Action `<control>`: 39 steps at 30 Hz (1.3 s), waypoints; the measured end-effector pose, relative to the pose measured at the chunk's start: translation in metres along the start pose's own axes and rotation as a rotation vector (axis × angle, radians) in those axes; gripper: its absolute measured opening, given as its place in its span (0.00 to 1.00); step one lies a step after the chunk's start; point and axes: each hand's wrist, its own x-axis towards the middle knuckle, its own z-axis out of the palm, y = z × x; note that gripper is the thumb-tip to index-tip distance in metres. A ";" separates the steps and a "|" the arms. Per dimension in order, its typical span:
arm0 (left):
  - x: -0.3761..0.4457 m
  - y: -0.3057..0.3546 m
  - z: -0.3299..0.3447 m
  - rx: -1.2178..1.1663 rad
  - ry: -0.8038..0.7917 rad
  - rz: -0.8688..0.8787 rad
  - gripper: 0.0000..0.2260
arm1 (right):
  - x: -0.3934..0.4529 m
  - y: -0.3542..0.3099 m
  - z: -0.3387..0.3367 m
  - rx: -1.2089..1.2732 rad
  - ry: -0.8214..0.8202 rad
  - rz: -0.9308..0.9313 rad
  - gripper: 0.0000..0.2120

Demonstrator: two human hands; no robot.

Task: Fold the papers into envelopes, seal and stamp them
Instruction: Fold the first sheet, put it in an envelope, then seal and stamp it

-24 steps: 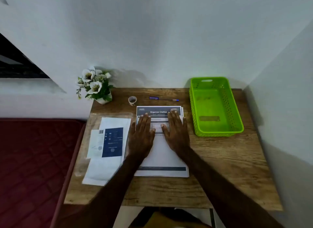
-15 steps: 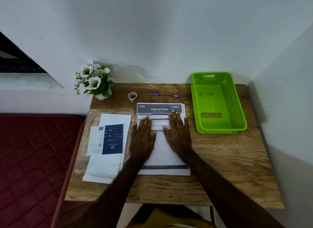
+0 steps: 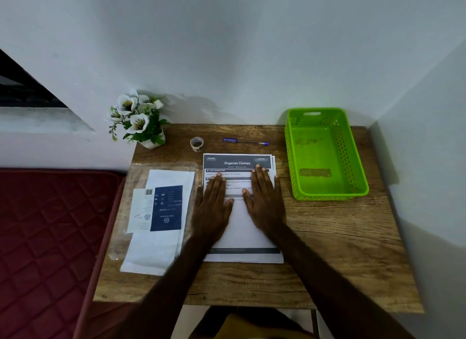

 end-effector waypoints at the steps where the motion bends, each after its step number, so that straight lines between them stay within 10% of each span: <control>1: 0.000 0.000 -0.001 0.025 0.006 0.006 0.28 | 0.000 0.000 -0.001 -0.004 -0.011 0.003 0.31; 20: -0.034 -0.040 -0.030 0.074 -0.042 -0.011 0.33 | 0.045 0.002 -0.032 0.095 0.016 -0.144 0.34; 26: -0.030 -0.041 -0.031 0.035 -0.034 0.007 0.31 | 0.090 0.000 -0.061 0.041 -0.302 -0.174 0.39; 39: -0.037 -0.047 -0.028 0.054 -0.058 0.018 0.32 | 0.122 0.006 -0.065 -0.138 -0.449 -0.197 0.48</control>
